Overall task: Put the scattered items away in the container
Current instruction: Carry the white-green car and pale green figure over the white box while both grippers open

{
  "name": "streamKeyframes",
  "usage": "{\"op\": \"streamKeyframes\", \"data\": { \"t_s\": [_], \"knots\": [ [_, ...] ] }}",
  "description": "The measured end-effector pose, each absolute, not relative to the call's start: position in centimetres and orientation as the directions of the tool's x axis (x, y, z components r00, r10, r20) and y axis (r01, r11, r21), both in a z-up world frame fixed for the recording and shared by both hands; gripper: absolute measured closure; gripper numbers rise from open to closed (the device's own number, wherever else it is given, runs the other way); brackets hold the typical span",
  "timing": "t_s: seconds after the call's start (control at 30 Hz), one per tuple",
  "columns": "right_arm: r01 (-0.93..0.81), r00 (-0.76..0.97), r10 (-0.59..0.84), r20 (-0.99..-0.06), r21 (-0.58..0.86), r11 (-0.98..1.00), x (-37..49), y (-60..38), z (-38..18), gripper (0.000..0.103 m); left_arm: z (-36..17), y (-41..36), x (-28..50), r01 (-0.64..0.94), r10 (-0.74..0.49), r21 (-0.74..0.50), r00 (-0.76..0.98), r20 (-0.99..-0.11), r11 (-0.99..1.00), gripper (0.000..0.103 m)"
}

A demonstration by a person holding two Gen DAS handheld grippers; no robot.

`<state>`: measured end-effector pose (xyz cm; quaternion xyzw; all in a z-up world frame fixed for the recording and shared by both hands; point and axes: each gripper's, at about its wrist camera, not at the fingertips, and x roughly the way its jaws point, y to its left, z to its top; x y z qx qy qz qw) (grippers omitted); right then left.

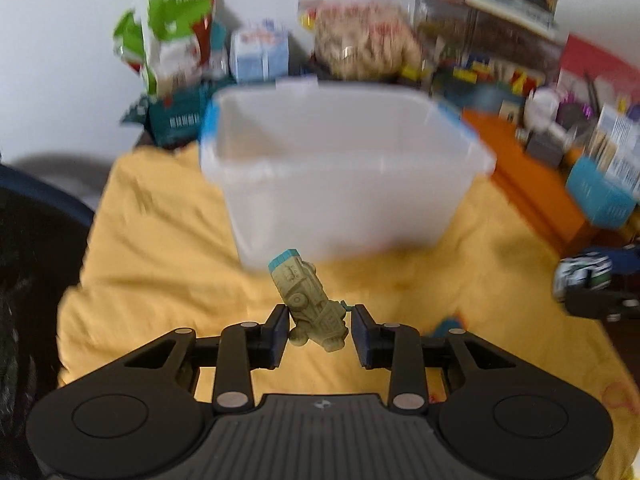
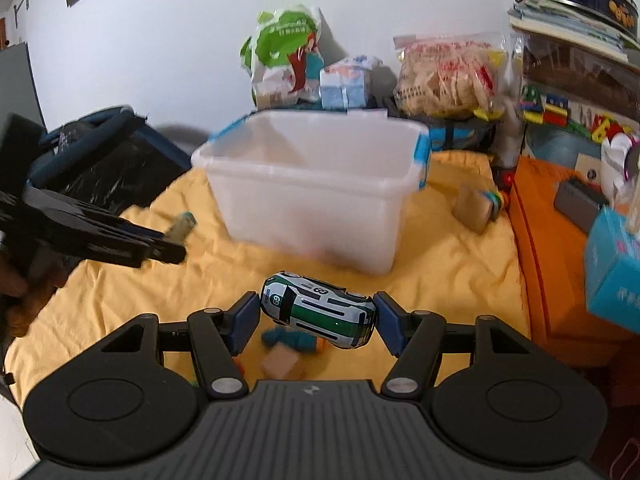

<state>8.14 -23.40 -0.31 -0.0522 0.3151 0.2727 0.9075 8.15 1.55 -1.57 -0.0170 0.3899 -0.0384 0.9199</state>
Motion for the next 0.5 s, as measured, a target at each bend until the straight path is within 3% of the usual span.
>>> {"op": "streamKeyframes", "data": {
  "t_s": [0.27, 0.5],
  "knots": [
    [-0.539, 0.708, 0.488, -0.51, 0.057, 0.841, 13.7, -21.4, 4.9, 0.038, 4.6, 2.4, 11.5, 0.053, -0.084, -0.066, 0.727, -0.681, 0.996, 0.065],
    [-0.536, 0.697, 0.474, -0.538, 0.047, 0.843, 19.1, -19.6, 5.9, 0.038, 6.7, 2.2, 16.2, 0.055, -0.084, -0.064, 0.74, -0.667, 0.996, 0.065]
  ]
}}
